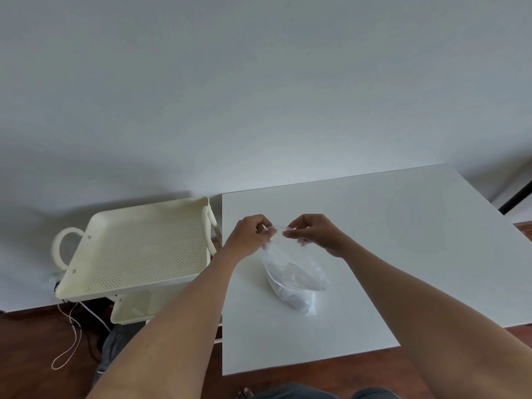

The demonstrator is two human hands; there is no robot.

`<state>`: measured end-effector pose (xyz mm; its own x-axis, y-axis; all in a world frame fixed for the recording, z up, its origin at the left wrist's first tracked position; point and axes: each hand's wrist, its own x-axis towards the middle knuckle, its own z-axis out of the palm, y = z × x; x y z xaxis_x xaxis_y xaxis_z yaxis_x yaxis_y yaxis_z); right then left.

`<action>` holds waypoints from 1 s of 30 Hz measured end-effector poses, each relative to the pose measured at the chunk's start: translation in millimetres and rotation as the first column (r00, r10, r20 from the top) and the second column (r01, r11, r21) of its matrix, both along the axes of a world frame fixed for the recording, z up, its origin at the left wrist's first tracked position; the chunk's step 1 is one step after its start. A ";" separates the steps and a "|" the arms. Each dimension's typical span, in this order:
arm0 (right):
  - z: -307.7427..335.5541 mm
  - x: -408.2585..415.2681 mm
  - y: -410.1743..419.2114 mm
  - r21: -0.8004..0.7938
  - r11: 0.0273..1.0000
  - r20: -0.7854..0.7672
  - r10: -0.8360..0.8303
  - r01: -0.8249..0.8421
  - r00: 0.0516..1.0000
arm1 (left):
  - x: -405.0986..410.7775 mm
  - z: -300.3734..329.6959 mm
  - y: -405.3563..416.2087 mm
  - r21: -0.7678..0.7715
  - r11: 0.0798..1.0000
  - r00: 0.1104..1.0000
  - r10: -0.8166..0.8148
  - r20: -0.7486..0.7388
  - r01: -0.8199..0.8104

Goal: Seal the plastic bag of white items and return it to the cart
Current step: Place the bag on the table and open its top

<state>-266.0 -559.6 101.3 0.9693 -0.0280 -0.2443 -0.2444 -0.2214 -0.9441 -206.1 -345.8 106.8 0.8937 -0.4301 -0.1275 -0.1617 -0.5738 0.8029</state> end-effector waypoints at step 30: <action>-1.1 2.9 -5.6 0.024 0.993 0.082 -0.113 0.112 0.990 | 12.6 -1.5 -12.3 0.037 0.999 0.995 -0.043 0.085 0.040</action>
<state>-263.1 -565.2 100.2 0.9772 -0.1341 -0.1646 -0.1872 -0.1785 -0.9660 -193.5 -358.1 105.3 0.8834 -0.4639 -0.0666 -0.2537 -0.5928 0.7644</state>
